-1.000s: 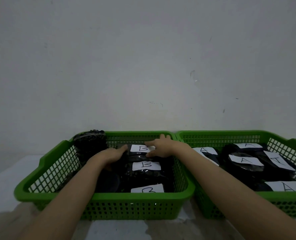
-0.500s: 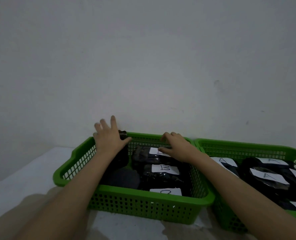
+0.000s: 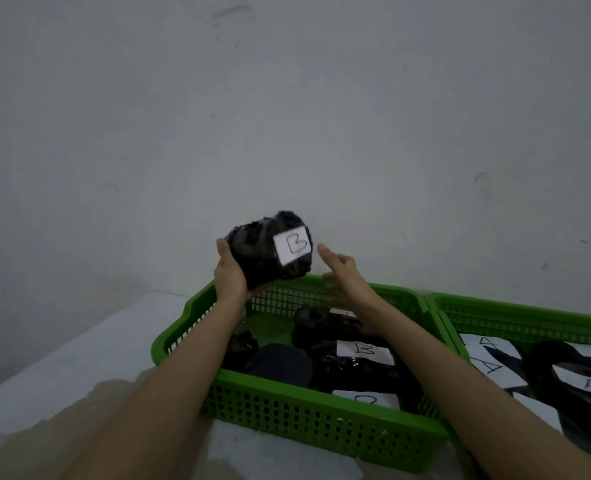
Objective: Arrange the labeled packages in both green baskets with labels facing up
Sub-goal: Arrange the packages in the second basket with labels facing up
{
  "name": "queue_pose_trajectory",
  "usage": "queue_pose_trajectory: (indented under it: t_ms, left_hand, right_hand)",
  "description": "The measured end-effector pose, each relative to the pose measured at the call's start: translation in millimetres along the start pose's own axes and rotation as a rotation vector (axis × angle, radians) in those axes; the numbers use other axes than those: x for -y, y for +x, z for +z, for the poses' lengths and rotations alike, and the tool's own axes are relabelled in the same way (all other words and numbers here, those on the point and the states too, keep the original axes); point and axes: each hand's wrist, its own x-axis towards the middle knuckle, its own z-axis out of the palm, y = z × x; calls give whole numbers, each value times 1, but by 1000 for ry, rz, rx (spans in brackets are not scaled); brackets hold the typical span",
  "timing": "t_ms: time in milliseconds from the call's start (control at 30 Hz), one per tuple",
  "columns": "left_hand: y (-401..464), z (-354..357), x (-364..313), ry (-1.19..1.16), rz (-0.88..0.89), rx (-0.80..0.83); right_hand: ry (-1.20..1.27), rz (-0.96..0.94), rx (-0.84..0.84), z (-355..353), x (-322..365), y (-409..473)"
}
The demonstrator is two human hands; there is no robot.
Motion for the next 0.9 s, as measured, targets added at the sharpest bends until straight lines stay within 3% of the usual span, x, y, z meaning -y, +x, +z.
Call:
queue_pose_trajectory:
  t_ms: [67, 200, 333, 500, 700, 900]
  left_hand:
    - [-2, 1, 2, -91, -144, 116]
    - [-7, 3, 9, 232, -260, 182]
    - [-4, 3, 11, 437, -171, 196]
    - [5, 1, 11, 512, 6, 55]
    - [0, 5, 10, 524, 27, 218]
    - [-4, 1, 10, 743, 168, 414]
  right_hand:
    - [-55, -98, 84, 3, 0, -6]
    - [-201, -267, 114, 13, -8, -11]
    - [-155, -281, -26, 6, -10, -9]
    - [-209, -285, -29, 10, -15, -6]
    - [-41, -155, -63, 8, -20, 1]
    - [200, -19, 96, 7, -20, 3]
